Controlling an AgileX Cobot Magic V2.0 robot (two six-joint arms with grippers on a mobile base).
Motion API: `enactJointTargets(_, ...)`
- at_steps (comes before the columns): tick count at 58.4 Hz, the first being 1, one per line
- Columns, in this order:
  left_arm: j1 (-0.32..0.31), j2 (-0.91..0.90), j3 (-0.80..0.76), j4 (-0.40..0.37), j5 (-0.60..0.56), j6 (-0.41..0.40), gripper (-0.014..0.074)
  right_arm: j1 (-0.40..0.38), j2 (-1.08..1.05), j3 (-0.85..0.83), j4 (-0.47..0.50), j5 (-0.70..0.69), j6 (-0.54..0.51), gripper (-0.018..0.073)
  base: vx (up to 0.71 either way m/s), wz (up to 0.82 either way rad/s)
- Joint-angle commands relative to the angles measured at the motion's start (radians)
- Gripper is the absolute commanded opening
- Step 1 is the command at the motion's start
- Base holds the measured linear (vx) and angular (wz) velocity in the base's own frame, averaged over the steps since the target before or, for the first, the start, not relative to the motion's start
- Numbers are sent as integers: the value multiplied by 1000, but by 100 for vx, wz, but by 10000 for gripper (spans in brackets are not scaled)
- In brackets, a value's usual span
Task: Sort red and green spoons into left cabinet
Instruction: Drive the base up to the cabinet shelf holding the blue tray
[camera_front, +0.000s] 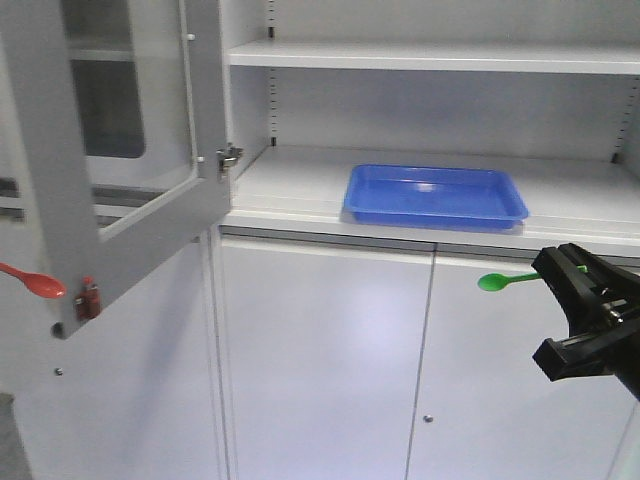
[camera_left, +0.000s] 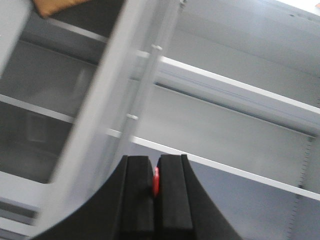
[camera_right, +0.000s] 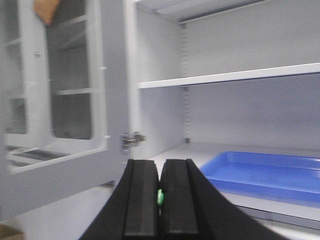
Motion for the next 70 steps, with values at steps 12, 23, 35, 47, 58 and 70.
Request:
enactJointTargets(12,-2,-17,-25,-9,-65,-1,56,-3,-18,-25,17,-69,3,81,17,-57)
enactJointTargets(23,-2,-17,-25,-9,-65,-1,56,-3,-18,-25,17,-69,3,81,18,-38)
enactJointTargets(35,-2,-17,-25,-9,-65,-1,56,-3,-18,-25,17,-69,3,81,22,-16)
enactJointTargets(47,-2,-17,-25,-9,-65,-1,56,-3,-18,-25,17,-69,3,81,26,-1)
enactJointTargets(58,-2,-17,-25,-9,-65,-1,56,-3,-18,-25,17,-69,3,81,29,1)
enactJointTargets(70,-2,-17,-25,-9,-65,-1,56,-3,-18,-25,17,-69,3,81,28,0)
